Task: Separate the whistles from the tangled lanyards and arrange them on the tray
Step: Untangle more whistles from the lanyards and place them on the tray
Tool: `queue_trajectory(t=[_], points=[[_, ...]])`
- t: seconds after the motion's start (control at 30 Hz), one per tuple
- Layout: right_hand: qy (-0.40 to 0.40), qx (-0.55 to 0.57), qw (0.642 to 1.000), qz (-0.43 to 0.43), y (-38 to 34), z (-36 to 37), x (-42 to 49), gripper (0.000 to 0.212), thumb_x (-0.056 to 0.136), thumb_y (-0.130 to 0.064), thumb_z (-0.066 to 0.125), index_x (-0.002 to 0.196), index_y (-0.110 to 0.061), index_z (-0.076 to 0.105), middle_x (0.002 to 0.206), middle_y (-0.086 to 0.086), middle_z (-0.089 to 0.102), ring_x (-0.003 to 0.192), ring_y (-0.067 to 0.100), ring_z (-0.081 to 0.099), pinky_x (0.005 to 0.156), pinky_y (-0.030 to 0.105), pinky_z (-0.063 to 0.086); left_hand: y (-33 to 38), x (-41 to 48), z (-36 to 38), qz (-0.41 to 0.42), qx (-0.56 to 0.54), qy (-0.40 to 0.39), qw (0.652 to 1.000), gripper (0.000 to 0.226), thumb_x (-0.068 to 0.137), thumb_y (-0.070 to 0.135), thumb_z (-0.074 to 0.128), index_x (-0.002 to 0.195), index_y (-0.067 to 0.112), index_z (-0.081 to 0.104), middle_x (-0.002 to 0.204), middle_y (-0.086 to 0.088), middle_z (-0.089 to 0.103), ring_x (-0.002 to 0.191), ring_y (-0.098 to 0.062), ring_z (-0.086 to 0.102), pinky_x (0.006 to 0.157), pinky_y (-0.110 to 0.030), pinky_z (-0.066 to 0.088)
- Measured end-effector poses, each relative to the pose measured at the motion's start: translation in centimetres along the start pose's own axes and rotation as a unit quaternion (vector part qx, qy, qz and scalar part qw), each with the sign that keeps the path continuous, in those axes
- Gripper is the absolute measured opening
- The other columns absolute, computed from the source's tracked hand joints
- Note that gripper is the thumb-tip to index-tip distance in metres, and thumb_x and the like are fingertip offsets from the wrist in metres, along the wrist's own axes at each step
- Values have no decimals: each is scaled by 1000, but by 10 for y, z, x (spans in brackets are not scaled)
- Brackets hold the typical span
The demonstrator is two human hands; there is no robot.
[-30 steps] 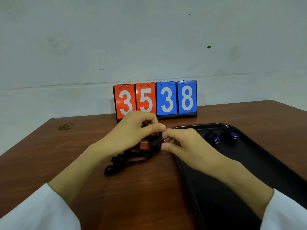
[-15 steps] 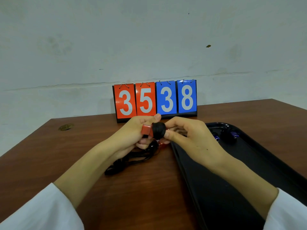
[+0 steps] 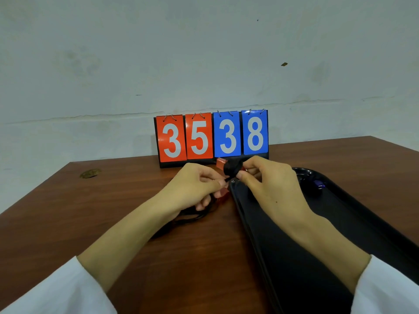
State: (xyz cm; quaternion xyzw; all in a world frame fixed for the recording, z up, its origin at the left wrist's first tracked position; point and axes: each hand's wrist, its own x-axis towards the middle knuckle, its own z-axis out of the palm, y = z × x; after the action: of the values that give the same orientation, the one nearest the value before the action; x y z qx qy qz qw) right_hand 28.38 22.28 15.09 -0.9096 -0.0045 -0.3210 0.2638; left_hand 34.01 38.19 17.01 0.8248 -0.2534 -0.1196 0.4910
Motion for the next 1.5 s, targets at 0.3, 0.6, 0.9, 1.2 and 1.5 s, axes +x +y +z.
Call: queue_trajectory(t=[0.3,0.6,0.9,1.2,1.5], points=[[-27,-37,999,-10,1,2,-1,26,87,-30,60,109,-16,62,93,-5,65,78,2,53,74,14,45,4,-3,-6,93,123,108,982,11,82,11,68,82,22,66,66,6,65,52,-5,64,56,-12,52],[-19,-35,997,-74,-1,5,-6,19,86,-30,63,98,-15,66,77,-10,59,70,0,52,67,11,44,2,-6,12,173,110,194,959,20,81,15,70,94,27,61,78,11,61,73,-1,61,68,-10,50],[11,-47,992,-113,-3,10,-8,17,83,-25,67,91,-11,70,76,0,69,69,11,64,67,29,56,-1,-6,16,170,179,223,943,14,86,20,65,97,23,71,85,16,62,78,3,59,72,-6,45],[6,-80,983,-164,-1,14,-11,14,76,-19,74,88,-12,72,72,1,69,61,14,64,56,34,57,2,0,-2,-24,-71,75,994,6,81,8,68,86,11,70,78,-8,72,66,-12,70,59,-18,55],[-33,-81,985,-146,-5,17,-14,15,84,-24,66,91,-12,72,80,3,71,72,17,66,68,36,56,-15,-4,19,167,256,170,937,42,82,8,64,100,31,33,70,8,58,65,-4,57,64,-11,44]])
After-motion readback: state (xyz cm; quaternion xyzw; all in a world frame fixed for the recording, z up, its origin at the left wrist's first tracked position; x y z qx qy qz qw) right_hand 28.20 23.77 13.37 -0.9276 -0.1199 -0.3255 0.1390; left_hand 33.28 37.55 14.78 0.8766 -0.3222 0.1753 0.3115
